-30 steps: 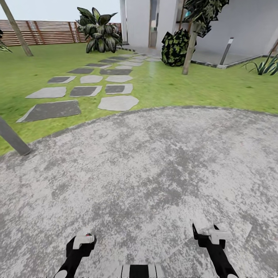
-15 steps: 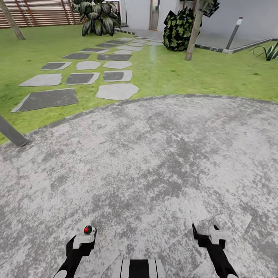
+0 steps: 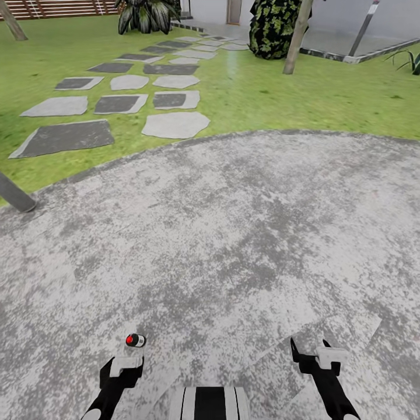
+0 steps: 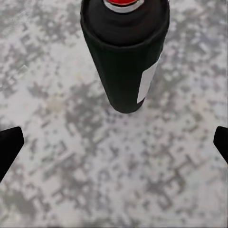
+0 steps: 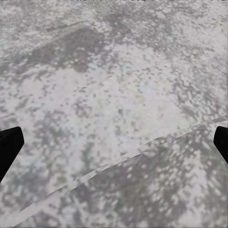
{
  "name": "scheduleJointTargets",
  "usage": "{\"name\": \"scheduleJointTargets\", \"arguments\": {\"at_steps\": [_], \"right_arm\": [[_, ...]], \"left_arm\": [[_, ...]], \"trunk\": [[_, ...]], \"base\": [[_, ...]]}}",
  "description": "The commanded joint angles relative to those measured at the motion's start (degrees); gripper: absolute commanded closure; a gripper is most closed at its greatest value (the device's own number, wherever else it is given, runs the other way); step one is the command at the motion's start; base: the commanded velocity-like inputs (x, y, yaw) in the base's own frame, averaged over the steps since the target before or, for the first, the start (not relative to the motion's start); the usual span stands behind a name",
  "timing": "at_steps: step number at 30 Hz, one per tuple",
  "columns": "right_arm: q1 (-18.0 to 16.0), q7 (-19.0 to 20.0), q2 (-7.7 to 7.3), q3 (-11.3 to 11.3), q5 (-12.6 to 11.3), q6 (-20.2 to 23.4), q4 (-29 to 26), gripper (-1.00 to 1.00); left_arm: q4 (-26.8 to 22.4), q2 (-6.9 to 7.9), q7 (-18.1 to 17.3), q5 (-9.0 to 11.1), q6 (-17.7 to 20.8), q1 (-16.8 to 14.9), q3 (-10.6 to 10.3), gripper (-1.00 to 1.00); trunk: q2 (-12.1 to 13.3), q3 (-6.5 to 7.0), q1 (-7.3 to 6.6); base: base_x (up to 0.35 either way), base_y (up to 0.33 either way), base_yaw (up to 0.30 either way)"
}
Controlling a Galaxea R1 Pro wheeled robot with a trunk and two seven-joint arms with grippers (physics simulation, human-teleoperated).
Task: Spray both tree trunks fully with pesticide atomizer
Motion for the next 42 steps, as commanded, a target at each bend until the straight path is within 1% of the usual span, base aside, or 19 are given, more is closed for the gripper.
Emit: {"name": "scheduleJointTargets", "arguments": {"at_steps": [1, 7, 12, 21, 27, 42], "right_arm": [[0.02, 0.0, 0.0, 0.0, 0.0, 0.0, 0.0, -1.0], [0.01, 0.0, 0.01, 0.0, 0.0, -0.01, 0.0, -1.0], [0.01, 0.0, 0.01, 0.0, 0.0, -0.01, 0.04, -1.0], [0.01, 0.0, -0.01, 0.0, 0.0, -0.01, 0.11, -1.0], [0.0, 0.0, 0.01, 0.0, 0.0, -0.01, 0.15, -1.0], [0.01, 0.0, 0.01, 0.0, 0.0, -0.01, 0.17, -1.0]], "left_arm": [[0.05, -0.01, 0.0, -0.08, 0.01, 0.0, 0.03, -1.0], [0.06, 0.04, 0.0, -0.03, 0.0, 0.0, 0.06, -1.0], [0.02, 0.05, 0.0, -0.11, -0.03, 0.0, 0.06, -1.0], [-0.04, 0.02, 0.0, -0.15, 0.0, 0.0, 0.06, -1.0], [-0.2, 0.03, 0.0, -0.16, -0.04, 0.0, 0.0, -1.0], [-0.51, 0.07, 0.0, 0.09, -0.06, 0.0, 0.06, -1.0]], "trunk": [[0.0, 0.0, 0.0], [0.0, -0.01, 0.0], [0.0, 0.02, 0.0], [0.0, 0.56, 0.0], [0.0, 0.6, 0.0], [0.0, 0.6, 0.0]], "base": [[0.209, 0.0, 0.0], [0.144, 0.0, 0.0], [0.015, 0.0, -0.002], [0.002, 0.0, -0.043], [0.074, 0.0, -0.004], [0.004, 0.0, 0.0]]}}
